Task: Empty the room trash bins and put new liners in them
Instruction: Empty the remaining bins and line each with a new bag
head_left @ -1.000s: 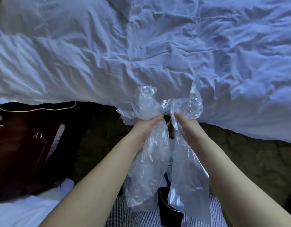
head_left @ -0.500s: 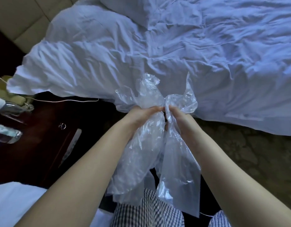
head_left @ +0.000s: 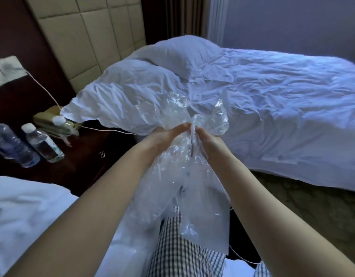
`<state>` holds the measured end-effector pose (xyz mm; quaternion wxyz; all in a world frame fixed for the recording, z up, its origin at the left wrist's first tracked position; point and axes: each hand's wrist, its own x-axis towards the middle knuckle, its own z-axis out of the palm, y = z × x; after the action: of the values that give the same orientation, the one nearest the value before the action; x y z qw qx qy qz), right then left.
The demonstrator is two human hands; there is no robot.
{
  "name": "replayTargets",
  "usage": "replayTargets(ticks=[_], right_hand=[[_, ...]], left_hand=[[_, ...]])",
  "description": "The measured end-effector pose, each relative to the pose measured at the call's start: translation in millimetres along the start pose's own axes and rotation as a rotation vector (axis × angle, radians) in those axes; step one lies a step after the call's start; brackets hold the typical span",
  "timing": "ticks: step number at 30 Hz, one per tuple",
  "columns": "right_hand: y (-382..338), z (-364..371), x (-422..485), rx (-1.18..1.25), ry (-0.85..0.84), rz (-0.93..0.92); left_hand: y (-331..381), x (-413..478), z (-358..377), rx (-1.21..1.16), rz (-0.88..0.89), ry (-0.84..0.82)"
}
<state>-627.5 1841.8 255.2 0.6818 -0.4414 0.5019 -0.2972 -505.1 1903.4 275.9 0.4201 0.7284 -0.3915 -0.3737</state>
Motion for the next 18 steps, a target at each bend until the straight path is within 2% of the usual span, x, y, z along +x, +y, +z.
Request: replayTargets(ticks=[2,5,11,18], right_hand=[[0,18,-13,0.026,-0.022,-0.017],[3,50,-33,0.106,-0.078,-0.042],[8,110,-61,0.124,-0.186,-0.029],[9,169,-78,0.096,-0.263,-0.026]], left_hand=[[6,-19,-18,-0.002,-0.020,0.025],[5,-35,-47,0.058,-0.059,0.173],[-13,-63,-121,0.450,-0.101,0.388],[-28,-100,-175,0.767,-0.204,0.565]])
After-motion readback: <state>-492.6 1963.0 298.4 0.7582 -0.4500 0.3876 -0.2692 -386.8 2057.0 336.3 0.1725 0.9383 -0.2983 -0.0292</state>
